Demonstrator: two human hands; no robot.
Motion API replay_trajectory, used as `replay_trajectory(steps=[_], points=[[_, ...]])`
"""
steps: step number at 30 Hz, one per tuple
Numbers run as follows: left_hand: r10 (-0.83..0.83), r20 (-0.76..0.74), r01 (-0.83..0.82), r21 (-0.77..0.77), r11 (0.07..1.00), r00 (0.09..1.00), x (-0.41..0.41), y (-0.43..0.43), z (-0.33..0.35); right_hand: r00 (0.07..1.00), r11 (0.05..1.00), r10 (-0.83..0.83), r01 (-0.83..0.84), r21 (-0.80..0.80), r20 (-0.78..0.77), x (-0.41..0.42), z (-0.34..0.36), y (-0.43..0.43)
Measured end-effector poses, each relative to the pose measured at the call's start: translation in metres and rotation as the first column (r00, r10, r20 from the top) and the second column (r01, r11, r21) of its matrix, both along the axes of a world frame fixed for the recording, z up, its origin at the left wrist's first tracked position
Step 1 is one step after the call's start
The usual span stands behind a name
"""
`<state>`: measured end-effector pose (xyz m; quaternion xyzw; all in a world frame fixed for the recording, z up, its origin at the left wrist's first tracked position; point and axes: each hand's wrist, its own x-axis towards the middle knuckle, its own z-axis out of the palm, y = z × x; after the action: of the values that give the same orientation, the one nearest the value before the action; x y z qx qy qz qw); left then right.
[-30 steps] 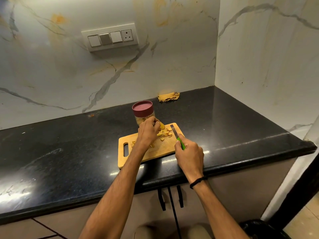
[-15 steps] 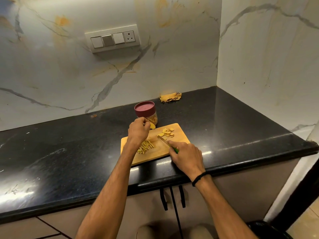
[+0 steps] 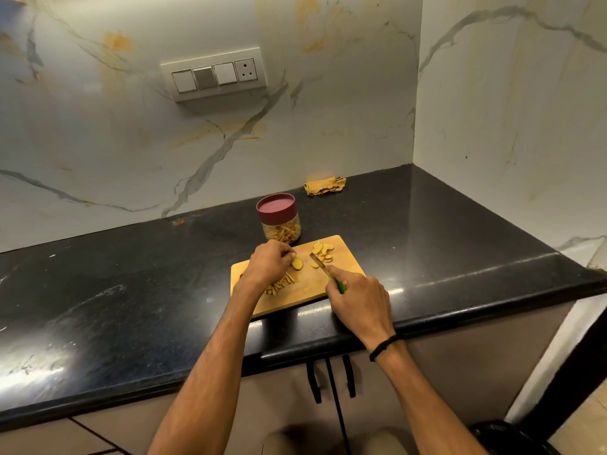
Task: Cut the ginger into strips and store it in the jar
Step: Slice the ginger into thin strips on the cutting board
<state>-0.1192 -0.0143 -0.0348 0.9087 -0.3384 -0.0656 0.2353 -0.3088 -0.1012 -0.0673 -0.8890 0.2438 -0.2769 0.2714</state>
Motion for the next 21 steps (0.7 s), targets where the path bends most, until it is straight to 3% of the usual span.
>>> replay_trajectory(steps=[10,21], points=[[-0.080,-0.061,0.084,0.077,0.993,0.995,0.000,0.005,0.004,0.999,0.999,0.002,-0.004,-0.038,-0.053,0.020,0.003,0.021],[-0.047,-0.094,0.051,0.043,0.998,0.994,-0.001,0.004,0.003,0.996,0.997,-0.004,-0.003,-0.079,-0.090,0.029,0.003,0.024]])
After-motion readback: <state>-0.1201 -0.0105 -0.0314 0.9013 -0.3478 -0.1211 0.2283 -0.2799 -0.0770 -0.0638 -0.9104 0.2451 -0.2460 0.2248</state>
